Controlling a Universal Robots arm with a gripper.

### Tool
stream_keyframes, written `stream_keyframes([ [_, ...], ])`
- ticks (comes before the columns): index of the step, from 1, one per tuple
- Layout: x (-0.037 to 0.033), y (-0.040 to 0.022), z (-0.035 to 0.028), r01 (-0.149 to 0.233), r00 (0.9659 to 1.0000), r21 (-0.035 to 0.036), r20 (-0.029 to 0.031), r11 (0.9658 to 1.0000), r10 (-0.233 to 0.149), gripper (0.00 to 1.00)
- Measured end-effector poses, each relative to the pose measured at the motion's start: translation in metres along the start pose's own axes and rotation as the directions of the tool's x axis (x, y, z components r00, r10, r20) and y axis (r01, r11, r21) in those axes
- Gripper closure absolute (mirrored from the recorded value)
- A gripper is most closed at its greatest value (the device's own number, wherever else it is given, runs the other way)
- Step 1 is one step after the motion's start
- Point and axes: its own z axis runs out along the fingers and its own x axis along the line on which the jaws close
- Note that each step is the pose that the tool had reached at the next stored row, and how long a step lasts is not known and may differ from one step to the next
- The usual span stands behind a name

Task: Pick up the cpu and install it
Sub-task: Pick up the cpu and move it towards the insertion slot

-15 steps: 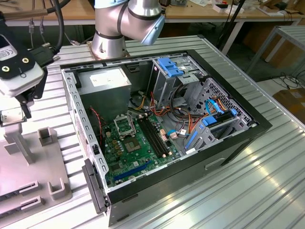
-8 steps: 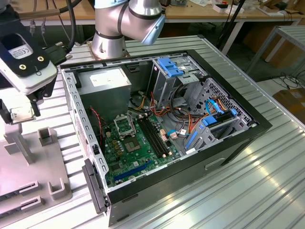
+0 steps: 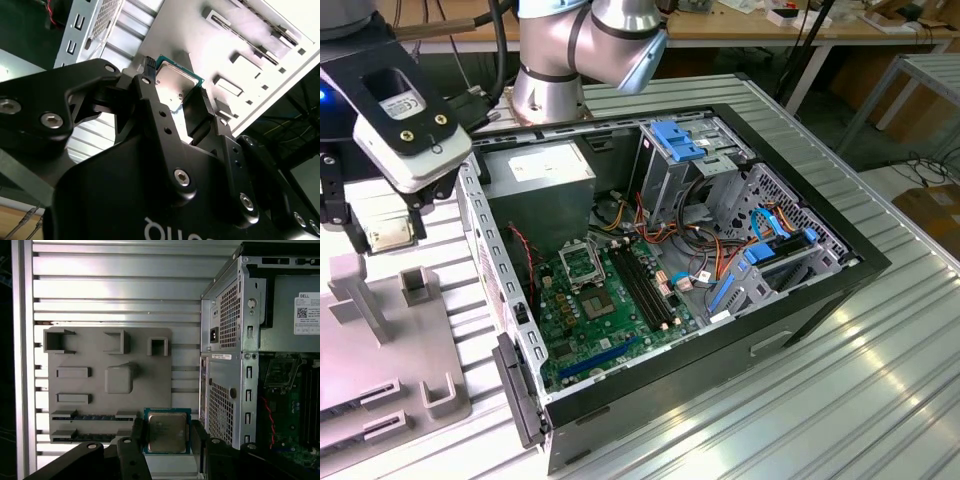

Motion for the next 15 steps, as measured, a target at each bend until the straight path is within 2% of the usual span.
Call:
stream_keyframes([
  [15, -0.0305, -0.0003, -0.0001, 0.0, 1.0, 0.0, 0.0, 1.0, 0.0, 0.53],
])
